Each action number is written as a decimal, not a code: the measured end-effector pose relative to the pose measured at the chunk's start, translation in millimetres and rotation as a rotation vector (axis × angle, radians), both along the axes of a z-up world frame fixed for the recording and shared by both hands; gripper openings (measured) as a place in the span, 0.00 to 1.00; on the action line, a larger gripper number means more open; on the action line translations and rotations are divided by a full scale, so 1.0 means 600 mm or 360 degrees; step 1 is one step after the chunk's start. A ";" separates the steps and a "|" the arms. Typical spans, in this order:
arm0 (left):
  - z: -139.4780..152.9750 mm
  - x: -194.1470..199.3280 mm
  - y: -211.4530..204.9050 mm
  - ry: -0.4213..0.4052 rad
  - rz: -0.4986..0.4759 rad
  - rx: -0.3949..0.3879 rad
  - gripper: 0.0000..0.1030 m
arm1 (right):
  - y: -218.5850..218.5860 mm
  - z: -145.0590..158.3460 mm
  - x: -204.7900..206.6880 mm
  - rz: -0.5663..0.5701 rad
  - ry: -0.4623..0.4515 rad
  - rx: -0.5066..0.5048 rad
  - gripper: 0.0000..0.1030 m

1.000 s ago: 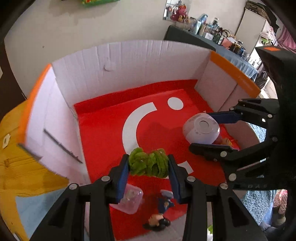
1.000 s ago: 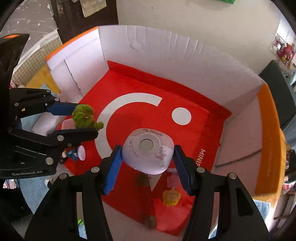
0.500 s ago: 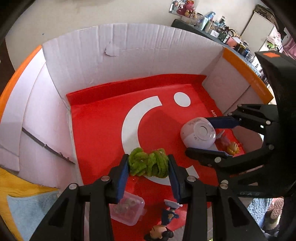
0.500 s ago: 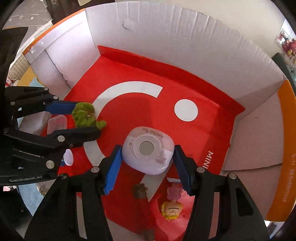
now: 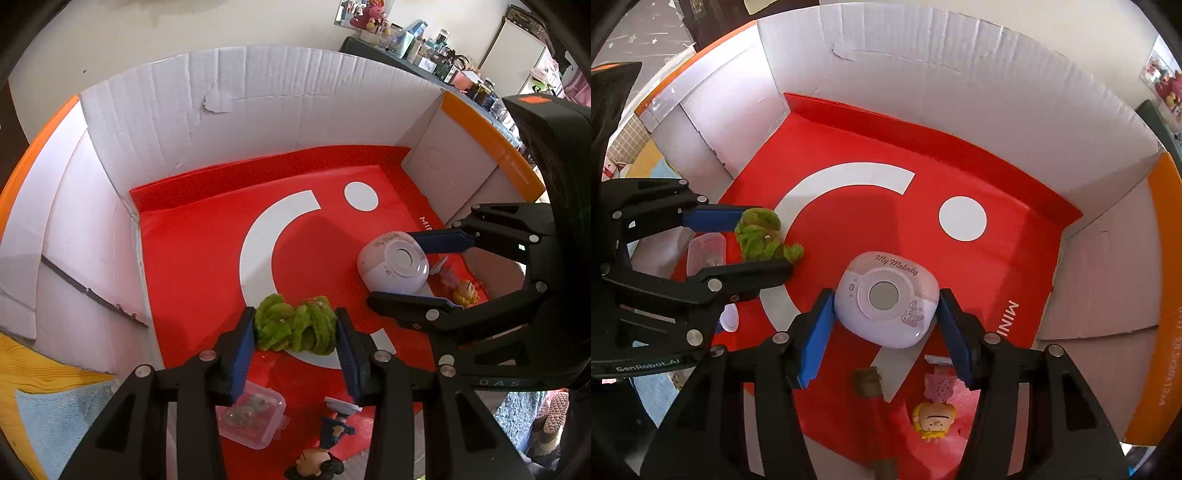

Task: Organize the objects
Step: 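Lower the speaker and yarn ball into the box and open both tools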

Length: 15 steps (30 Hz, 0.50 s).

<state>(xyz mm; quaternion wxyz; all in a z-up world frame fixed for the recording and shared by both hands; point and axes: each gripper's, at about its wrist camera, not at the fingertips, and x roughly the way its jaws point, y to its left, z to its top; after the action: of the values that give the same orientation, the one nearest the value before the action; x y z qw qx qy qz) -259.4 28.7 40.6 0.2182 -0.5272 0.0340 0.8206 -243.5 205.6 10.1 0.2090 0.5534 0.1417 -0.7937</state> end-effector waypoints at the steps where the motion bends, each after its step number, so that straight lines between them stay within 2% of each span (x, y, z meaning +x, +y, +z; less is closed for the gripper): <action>1: 0.000 -0.001 0.001 -0.0001 0.0000 0.0001 0.42 | 0.001 0.000 0.002 0.0002 0.0001 0.0003 0.53; 9: 0.000 0.000 0.005 -0.0005 0.0011 0.0004 0.43 | 0.008 0.009 0.002 -0.0003 -0.0015 -0.0004 0.53; 11: 0.001 0.000 0.004 -0.0005 0.0012 0.0011 0.47 | -0.016 0.018 -0.017 -0.0005 -0.0020 -0.0003 0.53; 15: 0.004 0.001 0.004 -0.0002 0.0011 0.0023 0.49 | -0.013 0.024 -0.017 -0.0013 -0.0030 -0.0027 0.53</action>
<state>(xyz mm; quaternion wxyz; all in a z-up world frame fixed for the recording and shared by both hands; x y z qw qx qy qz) -258.7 30.8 43.1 0.2191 -0.5262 0.0262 0.8212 -253.8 198.0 24.4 0.2117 0.5596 0.1308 -0.7906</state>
